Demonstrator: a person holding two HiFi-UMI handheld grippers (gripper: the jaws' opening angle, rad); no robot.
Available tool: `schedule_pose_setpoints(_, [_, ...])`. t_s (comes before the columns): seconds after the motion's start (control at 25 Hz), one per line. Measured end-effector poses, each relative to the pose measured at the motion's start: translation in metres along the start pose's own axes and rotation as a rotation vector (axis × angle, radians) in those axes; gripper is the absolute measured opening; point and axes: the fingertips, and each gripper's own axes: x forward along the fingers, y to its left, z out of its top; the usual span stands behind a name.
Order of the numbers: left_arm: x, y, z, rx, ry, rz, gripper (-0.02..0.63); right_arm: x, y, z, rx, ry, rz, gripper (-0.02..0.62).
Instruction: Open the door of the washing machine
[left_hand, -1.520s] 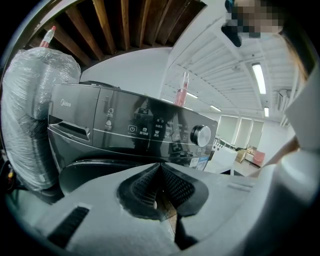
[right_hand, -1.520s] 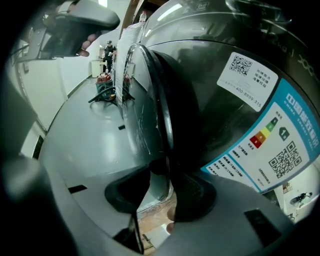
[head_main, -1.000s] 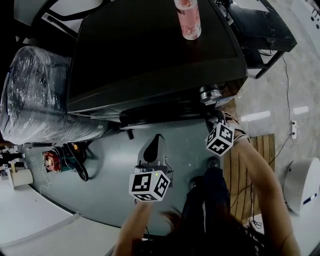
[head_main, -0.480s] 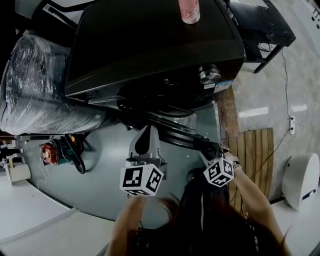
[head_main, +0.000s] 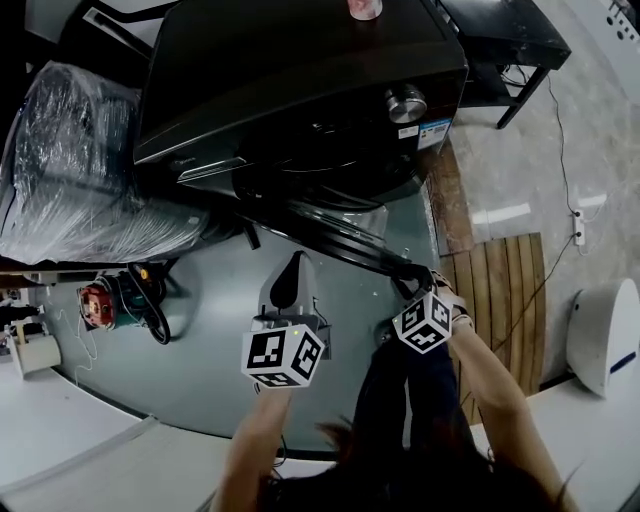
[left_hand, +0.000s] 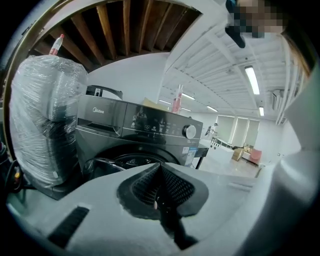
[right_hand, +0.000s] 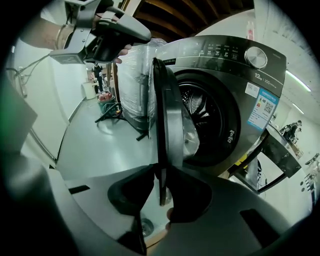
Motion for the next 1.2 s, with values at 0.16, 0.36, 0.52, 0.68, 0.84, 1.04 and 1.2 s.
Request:
schedule_pose_setpoints(0.16, [-0.015, 0.001, -0.011, -0.027, 0.005, 0.019, 0.014, -0.002, 0.013, -0.001, 0.014, 0.01, -0.009, 0.081])
schedule_pose_setpoints(0.36, [-0.041, 0.004, -0.02, -0.06, -0.003, 0.066, 0.014, -0.006, 0.033, -0.004, 0.017, 0.007, 0.0, 0.077])
schedule_pose_setpoints(0.52, [-0.059, 0.007, -0.026, -0.075, -0.012, 0.107, 0.014, -0.008, 0.048, -0.003, 0.019, -0.007, -0.002, 0.074])
schedule_pose_setpoints(0.68, [-0.076, 0.004, -0.032, -0.077, -0.013, 0.145, 0.014, -0.008, 0.06, -0.004, 0.016, -0.011, 0.003, 0.074])
schedule_pose_setpoints(0.84, [-0.094, 0.003, -0.035, -0.086, -0.024, 0.173, 0.014, -0.009, 0.066, -0.003, 0.026, -0.028, 0.004, 0.074])
schedule_pose_setpoints(1.04, [-0.116, 0.007, -0.042, -0.096, -0.028, 0.203, 0.014, -0.011, 0.078, -0.001, 0.042, -0.04, 0.002, 0.072])
schedule_pose_setpoints(1.2, [-0.131, 0.014, -0.047, -0.093, -0.026, 0.208, 0.014, -0.011, 0.092, -0.002, 0.051, -0.036, -0.005, 0.074])
